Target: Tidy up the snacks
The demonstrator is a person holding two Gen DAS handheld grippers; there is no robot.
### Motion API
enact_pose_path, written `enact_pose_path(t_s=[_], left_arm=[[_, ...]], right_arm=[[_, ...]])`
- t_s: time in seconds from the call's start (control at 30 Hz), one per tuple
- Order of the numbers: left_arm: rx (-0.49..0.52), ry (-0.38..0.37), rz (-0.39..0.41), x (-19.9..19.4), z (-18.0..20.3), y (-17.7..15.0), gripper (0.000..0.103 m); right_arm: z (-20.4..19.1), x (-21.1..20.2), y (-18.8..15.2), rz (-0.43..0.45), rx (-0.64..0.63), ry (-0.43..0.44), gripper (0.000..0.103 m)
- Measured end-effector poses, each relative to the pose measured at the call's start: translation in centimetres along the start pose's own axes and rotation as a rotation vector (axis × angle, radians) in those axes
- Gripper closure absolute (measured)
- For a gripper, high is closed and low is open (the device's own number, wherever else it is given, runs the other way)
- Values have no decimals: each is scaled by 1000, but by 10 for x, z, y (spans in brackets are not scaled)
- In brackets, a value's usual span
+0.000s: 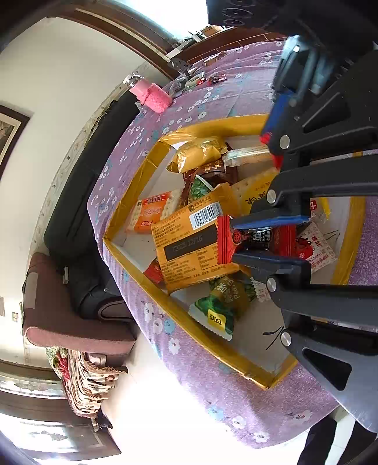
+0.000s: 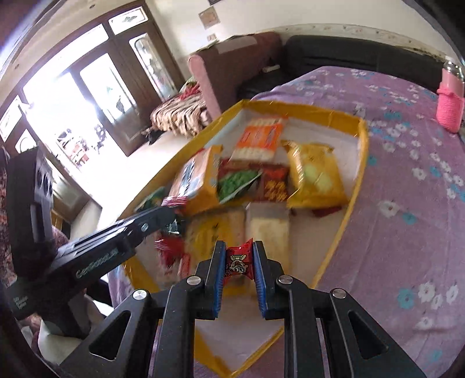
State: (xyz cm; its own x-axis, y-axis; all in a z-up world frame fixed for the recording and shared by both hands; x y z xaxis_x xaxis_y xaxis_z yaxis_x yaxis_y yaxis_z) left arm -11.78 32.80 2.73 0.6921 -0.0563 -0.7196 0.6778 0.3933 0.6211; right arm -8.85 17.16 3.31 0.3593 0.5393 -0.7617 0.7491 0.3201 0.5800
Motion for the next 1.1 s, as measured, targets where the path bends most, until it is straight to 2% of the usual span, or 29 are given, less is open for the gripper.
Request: enact_pose_path(t_s=[0.03,0.1,0.17,0.23,0.4,0.5,0.6,0.8,1.1], left_arm=[[-4,0,1,-1,0,0,86],[-11,0,3,-4,0,-1,74],[-15,19,15,-10,1,0,63],[-6,67,43,-18,3,1,54],[52,253,152,-43,17,2,25],[101,336,216,-56,30,-1,23],[142,377,276,-68,44,-3,20],[202,379,352,-89,73,-7,18],[246,342,372,-105,103,-13,17]], right_arm=[[-3,2,-2,-4,-5,-1,81],[-7,4,-4,-3,-9,-3,76],[-7,0,-3,16,-3,6,64],[-6,-8,-3,45,-1,3,59],[1,-36,-5,135,9,-36,52],[9,-51,-14,173,5,-70,49],[14,-66,-25,211,-16,-109,47],[12,-95,-39,288,-63,-171,41],[14,-137,-52,398,-81,-213,33]])
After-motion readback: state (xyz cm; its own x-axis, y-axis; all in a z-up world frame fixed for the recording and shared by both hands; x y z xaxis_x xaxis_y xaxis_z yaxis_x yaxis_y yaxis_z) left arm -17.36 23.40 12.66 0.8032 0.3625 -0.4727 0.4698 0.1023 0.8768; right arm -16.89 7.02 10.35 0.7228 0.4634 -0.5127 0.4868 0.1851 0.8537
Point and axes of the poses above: each gripper's, at about its wrist camera, not at the fingertips, and x roughly the way its jaws point, z to its right, y to its top, the point moved 2 cm from there along x, roughly the way its jaws point
